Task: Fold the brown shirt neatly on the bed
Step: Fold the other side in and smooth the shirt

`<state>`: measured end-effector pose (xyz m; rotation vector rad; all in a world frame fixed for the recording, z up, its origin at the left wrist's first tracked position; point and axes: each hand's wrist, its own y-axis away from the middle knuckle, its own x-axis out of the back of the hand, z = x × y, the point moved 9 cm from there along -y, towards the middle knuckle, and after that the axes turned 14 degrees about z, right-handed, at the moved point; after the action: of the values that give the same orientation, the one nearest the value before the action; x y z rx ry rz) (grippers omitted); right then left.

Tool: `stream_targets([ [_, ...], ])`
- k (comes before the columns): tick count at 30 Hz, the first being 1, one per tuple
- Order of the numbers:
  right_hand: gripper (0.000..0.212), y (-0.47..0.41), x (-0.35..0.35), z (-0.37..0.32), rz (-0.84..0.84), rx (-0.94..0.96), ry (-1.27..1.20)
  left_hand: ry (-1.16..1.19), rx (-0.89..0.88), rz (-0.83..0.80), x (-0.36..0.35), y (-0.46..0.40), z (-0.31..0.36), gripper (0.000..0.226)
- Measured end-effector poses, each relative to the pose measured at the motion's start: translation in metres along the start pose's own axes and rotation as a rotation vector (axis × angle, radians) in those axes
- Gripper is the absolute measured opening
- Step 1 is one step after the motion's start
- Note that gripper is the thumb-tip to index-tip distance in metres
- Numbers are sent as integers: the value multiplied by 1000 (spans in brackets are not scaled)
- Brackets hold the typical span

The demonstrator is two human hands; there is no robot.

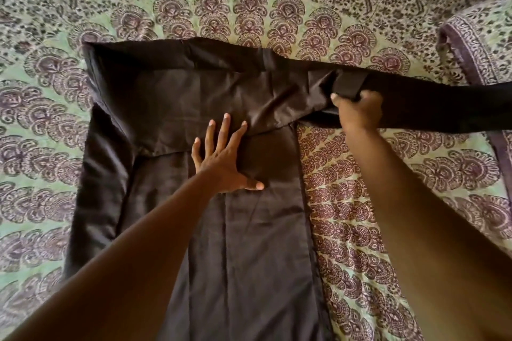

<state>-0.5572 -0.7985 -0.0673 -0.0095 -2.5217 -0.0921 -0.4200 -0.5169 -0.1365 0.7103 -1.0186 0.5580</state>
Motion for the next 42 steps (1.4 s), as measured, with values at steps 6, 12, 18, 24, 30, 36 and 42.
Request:
stream_targets([
  [6,21,180,25,-57,-252,875,-105,1006,316,44,38,-18,-29,62],
  [12,25,352,21,-4,-668,1180,107,1363,543,-96,83,51,-88,51],
  [18,40,462,36,30,-871,1219,109,1015,368,176,78,123,-166,67],
  [24,48,479,46,64,-865,1171,212,656,280,211,67,163,-202,40],
  [30,46,487,52,74,-848,1217,279,609,268,157,58,179,-206,61],
  [36,48,511,62,86,-845,1260,242,652,207,276,73,191,-199,69],
  [42,47,533,65,88,-906,1267,268,620,216,380,83,229,-211,78],
])
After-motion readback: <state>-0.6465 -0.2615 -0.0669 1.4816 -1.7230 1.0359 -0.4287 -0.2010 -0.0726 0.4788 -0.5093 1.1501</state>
